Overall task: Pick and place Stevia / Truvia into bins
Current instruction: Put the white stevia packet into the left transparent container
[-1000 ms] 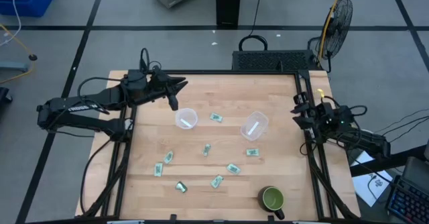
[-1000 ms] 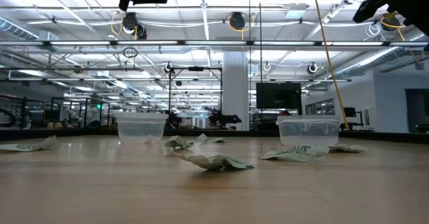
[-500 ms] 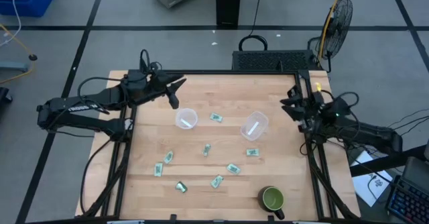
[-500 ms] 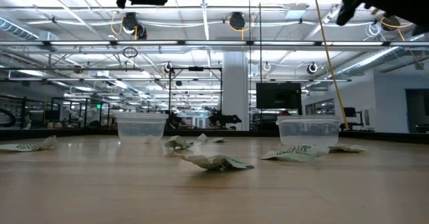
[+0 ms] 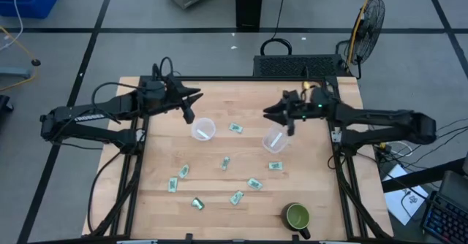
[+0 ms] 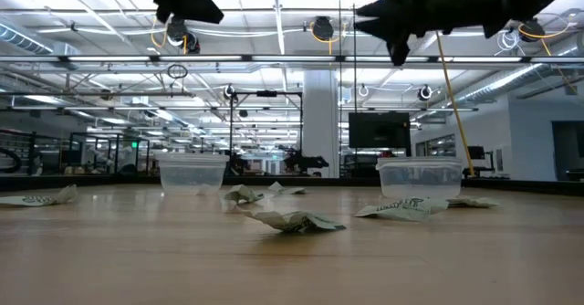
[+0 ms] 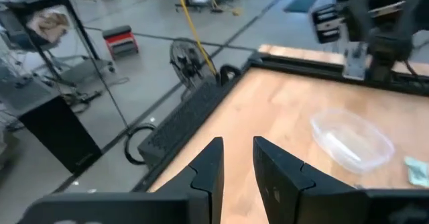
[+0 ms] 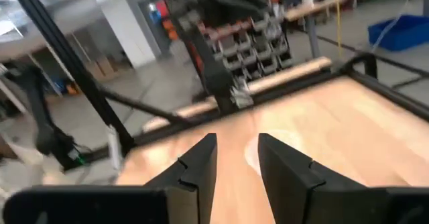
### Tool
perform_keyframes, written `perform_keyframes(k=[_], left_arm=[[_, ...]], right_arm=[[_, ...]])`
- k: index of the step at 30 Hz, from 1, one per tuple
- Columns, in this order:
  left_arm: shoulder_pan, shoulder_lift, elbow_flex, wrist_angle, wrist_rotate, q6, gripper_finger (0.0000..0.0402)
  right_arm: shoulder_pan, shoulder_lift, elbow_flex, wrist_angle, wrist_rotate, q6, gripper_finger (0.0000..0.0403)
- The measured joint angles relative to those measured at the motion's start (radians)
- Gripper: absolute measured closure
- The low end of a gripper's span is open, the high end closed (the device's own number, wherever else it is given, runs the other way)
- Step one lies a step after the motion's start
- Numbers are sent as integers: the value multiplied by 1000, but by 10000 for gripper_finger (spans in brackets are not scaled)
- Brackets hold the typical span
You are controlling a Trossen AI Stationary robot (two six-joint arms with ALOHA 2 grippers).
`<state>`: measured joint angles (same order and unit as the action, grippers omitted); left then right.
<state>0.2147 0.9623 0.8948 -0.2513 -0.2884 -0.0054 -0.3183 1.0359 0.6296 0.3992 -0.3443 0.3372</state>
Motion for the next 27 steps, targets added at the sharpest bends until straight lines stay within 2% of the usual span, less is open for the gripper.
perform_keyframes(k=[3, 9, 18, 27], left_arm=[[-1, 0, 0, -27, 16, -1, 314], [0, 0, 0, -60, 18, 34, 314], [1, 0, 0, -83, 18, 29, 314], [1, 67, -56, -131, 37, -79, 314]], right_arm=[[-8, 55, 0, 8, 14, -85, 300], [-10, 128, -24, 7, 141, -179, 300], [-9, 156, -63, 77, 341, -357, 300], [30, 156, -63, 75, 341, -381, 300]])
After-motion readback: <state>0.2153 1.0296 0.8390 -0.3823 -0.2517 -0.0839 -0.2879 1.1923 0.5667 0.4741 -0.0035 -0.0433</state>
